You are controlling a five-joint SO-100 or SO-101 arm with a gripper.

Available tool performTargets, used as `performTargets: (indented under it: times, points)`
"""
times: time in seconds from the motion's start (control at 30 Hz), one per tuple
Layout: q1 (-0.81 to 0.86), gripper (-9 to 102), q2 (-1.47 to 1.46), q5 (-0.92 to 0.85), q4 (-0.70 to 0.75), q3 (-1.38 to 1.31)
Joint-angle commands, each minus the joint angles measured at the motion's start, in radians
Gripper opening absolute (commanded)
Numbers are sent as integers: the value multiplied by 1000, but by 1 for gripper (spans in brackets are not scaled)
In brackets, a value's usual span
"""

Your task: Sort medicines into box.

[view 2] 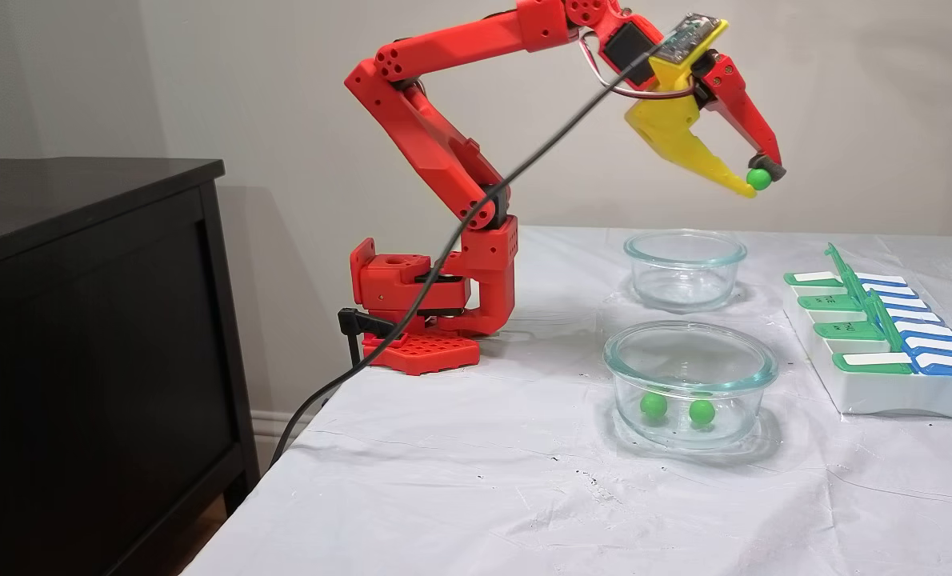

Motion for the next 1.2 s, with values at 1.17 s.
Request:
performTargets:
  times: [1.17]
  points:
    - [-201,0,-581,106,-190,-318]
